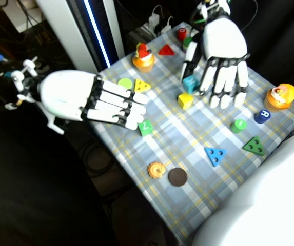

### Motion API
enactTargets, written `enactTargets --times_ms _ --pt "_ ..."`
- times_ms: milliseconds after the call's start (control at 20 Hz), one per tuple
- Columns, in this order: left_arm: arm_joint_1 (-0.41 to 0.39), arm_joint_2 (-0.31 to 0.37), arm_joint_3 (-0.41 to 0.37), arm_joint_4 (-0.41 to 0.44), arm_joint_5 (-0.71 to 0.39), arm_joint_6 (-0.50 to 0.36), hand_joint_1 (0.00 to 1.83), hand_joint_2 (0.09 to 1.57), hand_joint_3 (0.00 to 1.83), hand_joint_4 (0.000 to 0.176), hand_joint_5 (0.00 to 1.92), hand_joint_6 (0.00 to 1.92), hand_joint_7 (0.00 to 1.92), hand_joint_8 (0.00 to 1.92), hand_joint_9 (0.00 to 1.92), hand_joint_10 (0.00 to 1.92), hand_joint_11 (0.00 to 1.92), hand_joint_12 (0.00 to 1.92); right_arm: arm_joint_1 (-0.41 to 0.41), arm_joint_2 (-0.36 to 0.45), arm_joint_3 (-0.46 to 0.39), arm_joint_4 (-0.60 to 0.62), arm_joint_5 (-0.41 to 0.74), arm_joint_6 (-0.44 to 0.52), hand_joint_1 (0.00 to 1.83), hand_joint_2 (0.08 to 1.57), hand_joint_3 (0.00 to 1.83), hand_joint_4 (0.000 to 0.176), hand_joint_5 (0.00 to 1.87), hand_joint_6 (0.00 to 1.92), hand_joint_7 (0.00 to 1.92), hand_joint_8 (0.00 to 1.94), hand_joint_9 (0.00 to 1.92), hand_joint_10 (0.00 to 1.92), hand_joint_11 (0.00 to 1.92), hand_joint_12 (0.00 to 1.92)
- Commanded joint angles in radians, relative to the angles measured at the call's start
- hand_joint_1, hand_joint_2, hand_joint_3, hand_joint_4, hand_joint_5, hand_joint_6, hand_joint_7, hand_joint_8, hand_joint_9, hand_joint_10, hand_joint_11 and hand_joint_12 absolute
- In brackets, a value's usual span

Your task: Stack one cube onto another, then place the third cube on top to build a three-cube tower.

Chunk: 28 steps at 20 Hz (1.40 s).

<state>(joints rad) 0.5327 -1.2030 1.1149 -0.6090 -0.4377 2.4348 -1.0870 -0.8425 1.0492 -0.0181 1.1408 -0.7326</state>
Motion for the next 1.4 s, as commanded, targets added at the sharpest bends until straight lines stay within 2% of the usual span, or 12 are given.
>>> enactTargets --times_ms 0,150,250,650,1050,1200,1350 --pt "-0.013 -0.011 0.015 0.017 -0.077 -0.002 1.04 1.08 0.00 0.176 1.04 0.87 0.64 0.00 0.51 0.00 0.01 0.69 0.012 -0.004 0.003 0.020 0.119 0.006 0.56 1.41 0.00 0.000 0.47 0.00 0.53 0.00 0.46 0.00 0.05 0.83" --pt "-0.013 -0.033 0.039 0.003 -0.060 -0.002 1.04 1.07 0.00 0.176 1.05 0.85 0.63 0.00 0.50 0.00 0.00 0.66 0.014 -0.007 0.006 0.017 0.119 0.006 0.54 1.42 0.00 0.000 0.47 0.00 0.53 0.00 0.45 0.00 0.03 0.85" --pt "-0.013 -0.042 0.051 -0.004 -0.048 -0.002 1.03 1.08 0.00 0.176 1.03 0.89 0.62 0.00 0.49 0.00 0.00 0.55 0.016 -0.009 0.008 0.014 0.118 0.006 0.55 1.42 0.00 0.000 0.47 0.00 0.53 0.00 0.45 0.00 0.02 0.87" --pt "-0.008 -0.038 0.059 -0.005 -0.029 -0.002 1.03 1.09 0.00 0.176 1.02 0.91 0.63 0.01 0.50 0.00 0.00 0.48 0.017 -0.010 0.009 0.013 0.118 0.008 0.55 1.43 0.00 0.000 0.46 0.00 0.52 0.00 0.44 0.00 0.00 0.93" --pt "0.003 -0.022 0.059 -0.025 -0.027 0.011 1.03 1.09 0.00 0.176 1.02 0.91 0.66 0.00 0.53 0.00 0.00 0.60 0.017 -0.011 0.009 0.013 0.118 0.015 0.54 1.41 0.00 0.000 0.49 0.00 0.56 0.00 0.48 0.01 0.00 0.99" --pt "0.007 -0.023 0.062 -0.036 -0.026 0.020 1.02 1.10 0.00 0.176 0.98 0.96 0.65 0.00 0.53 0.00 0.01 0.63 0.017 -0.011 0.009 0.012 0.118 0.017 0.51 1.41 0.00 0.000 0.49 0.00 0.57 0.00 0.50 0.01 0.00 1.02" --pt "0.007 -0.025 0.063 -0.037 -0.026 0.020 1.02 1.09 0.00 0.176 1.01 0.92 0.64 0.00 0.53 0.00 0.03 0.63 0.017 -0.011 0.009 0.012 0.118 0.017 0.50 1.41 0.00 0.000 0.47 0.00 0.55 0.00 0.47 0.00 0.00 0.97"
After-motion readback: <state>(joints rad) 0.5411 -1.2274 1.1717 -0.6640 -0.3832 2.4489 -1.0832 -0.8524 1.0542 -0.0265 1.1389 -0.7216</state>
